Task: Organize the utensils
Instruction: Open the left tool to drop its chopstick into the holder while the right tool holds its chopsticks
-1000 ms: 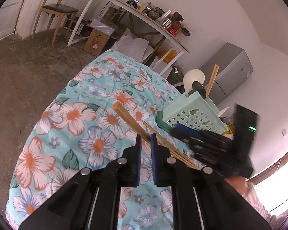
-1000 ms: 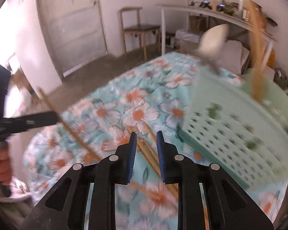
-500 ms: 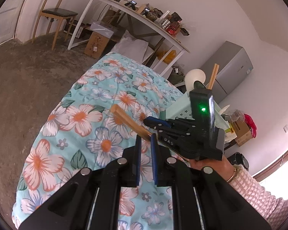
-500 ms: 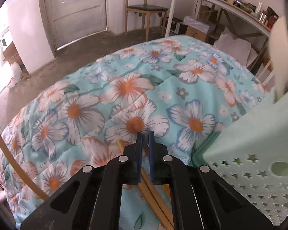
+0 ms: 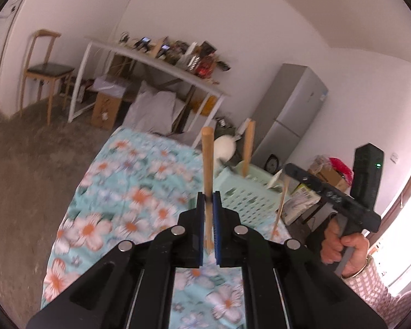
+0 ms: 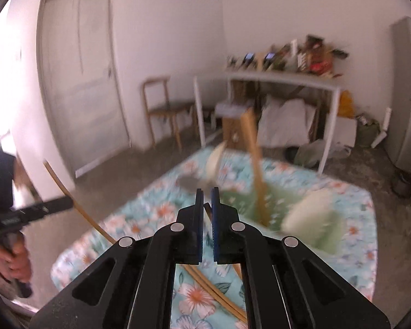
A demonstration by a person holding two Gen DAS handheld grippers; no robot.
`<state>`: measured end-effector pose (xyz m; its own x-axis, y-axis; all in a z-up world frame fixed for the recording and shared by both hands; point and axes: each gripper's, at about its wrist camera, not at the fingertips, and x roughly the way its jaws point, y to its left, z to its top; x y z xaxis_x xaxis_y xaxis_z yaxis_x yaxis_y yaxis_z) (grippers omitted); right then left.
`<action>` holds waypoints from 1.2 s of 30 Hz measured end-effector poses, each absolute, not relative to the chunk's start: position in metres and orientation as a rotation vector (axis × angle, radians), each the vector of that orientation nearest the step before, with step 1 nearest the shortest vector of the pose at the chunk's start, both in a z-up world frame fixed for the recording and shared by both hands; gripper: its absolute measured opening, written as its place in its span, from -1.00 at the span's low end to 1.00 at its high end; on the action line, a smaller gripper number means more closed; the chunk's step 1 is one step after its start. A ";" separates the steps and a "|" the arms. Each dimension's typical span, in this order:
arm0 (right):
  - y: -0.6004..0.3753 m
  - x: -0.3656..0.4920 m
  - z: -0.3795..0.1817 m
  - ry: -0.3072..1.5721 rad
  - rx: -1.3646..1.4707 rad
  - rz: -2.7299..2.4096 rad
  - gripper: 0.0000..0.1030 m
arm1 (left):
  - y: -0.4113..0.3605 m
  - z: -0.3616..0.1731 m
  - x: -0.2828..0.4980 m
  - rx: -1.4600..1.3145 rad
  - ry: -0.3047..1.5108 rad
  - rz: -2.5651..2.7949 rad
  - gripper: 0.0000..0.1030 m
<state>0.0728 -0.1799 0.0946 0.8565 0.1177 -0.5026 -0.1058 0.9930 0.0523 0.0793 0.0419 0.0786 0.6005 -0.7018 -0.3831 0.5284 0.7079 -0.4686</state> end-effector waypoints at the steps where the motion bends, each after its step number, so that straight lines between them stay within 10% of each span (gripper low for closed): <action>1: -0.186 0.064 0.107 0.496 0.045 0.116 -0.94 | 0.041 0.084 0.079 -0.323 0.570 -0.742 -0.91; 17: -0.230 -0.004 0.189 0.136 0.135 0.081 -0.96 | -0.021 0.217 0.073 -0.247 0.266 -0.975 -0.90; 33: -0.244 -0.010 0.193 0.115 0.131 0.037 -0.96 | -0.142 0.135 0.137 -0.011 0.460 -0.818 -0.89; 36: -0.241 -0.006 0.194 0.114 0.123 0.039 -0.96 | -0.145 0.122 0.145 -0.002 0.510 -0.803 -0.61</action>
